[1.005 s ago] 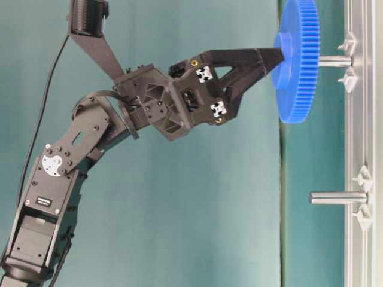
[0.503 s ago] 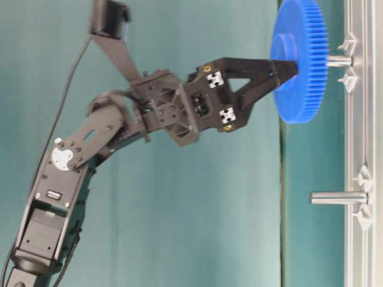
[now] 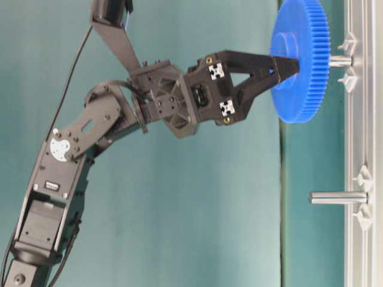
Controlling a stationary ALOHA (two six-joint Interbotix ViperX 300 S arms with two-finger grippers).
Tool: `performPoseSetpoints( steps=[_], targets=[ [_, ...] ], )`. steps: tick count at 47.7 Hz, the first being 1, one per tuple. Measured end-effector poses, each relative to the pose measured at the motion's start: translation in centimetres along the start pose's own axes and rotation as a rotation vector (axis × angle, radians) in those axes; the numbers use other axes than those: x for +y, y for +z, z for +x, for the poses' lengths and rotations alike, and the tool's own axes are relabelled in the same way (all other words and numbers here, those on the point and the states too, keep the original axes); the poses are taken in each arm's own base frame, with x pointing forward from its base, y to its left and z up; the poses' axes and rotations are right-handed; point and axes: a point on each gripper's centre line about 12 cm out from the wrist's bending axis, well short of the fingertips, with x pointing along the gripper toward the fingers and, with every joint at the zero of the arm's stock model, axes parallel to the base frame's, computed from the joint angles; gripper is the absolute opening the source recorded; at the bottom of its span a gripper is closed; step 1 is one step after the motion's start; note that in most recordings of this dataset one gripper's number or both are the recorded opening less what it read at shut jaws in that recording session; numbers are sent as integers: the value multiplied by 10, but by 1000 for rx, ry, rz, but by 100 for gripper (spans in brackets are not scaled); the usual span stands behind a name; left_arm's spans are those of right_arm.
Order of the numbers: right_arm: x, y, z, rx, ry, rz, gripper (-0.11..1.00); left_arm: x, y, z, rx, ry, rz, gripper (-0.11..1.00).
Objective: Find the location of the shaft and insert the large gear.
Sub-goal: 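Align the gear's center hole with the shaft and lower it on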
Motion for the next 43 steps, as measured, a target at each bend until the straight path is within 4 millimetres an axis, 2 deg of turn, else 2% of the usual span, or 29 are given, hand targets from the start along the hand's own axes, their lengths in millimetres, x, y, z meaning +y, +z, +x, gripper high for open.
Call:
performPoseSetpoints(
  steps=[11, 21, 27, 34, 43],
  targets=[
    [0, 0, 0, 0, 0, 0, 2, -1, 0, -1, 35, -11, 2, 83],
    [0, 0, 0, 0, 0, 0, 2, -5, -20, 0, 186, -51, 0, 83],
    [0, 0, -1, -3, 1, 0, 2, -5, -25, -2, 217, -57, -3, 83],
    [0, 1, -1, -6, 1, 0, 2, -4, -20, -2, 171, -44, -3, 83],
    [0, 1, -1, -6, 1, 0, 2, 2, 1, -5, 45, -9, -14, 79]
  ],
)
